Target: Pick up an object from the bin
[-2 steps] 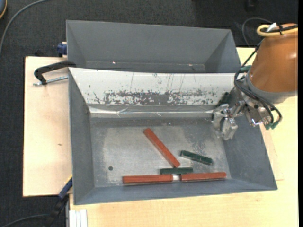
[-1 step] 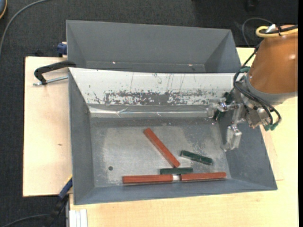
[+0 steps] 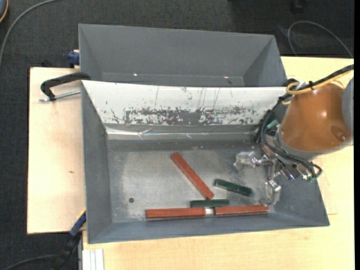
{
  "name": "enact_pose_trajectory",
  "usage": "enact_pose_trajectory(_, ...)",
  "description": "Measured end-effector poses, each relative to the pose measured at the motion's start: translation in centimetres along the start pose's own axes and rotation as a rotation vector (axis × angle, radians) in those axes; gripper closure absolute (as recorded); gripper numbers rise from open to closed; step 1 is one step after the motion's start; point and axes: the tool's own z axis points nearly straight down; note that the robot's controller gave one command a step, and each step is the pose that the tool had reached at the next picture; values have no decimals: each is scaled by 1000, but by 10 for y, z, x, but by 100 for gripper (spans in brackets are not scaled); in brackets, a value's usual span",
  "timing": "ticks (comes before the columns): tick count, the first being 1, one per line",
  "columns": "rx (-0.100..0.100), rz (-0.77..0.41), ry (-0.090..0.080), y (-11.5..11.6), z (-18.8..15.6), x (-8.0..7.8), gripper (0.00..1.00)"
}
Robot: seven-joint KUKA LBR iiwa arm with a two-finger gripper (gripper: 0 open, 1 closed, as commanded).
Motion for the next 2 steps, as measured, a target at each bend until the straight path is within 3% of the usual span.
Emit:
enact_pose_trajectory(1,2,153,-4,33,34,-22,0)
enact_pose_trajectory(2,2,153,-4,33,34,-22,100)
